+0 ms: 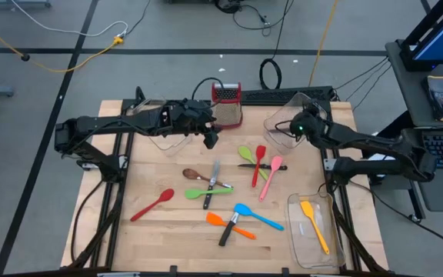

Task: Pick & Place Kitchen Items
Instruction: Put the green spatula into the bottom transparent bin

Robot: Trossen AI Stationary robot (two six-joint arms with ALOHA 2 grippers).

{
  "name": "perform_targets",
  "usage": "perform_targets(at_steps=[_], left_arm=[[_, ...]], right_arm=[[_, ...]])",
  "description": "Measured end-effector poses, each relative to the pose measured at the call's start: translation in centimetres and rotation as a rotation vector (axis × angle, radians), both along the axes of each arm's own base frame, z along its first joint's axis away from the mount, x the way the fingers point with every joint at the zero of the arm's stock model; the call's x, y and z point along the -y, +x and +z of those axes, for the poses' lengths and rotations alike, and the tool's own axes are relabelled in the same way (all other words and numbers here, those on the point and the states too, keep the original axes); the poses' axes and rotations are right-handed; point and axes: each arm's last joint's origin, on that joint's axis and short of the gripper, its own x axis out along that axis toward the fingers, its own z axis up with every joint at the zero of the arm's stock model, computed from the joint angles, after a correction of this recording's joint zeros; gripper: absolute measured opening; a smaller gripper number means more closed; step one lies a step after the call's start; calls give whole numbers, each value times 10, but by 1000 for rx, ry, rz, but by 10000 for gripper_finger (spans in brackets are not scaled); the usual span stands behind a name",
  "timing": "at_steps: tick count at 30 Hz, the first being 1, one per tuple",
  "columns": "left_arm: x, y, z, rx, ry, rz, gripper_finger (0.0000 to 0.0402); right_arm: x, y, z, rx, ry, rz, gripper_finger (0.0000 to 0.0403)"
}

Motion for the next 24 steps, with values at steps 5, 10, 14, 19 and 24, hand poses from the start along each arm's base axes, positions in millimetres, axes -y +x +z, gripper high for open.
perform_targets(at_steps=[5,10,14,19,24], left_arm=[[13,3,-1,8,-47,-28,241],[34,6,-2,16,-105,-54,241],[53,8,-2,27,-152,-82,241],[76,8,-3,26,-237,-91,241],[99,6,-5,9,-295,-114,241]], right_arm=[[-15,-4,13,220,-51,-12,116],[-27,-6,22,461,-53,-23,116],[-37,-5,25,643,14,3,116],[-47,1,30,898,178,73,116],[-58,8,38,1092,369,190,116]])
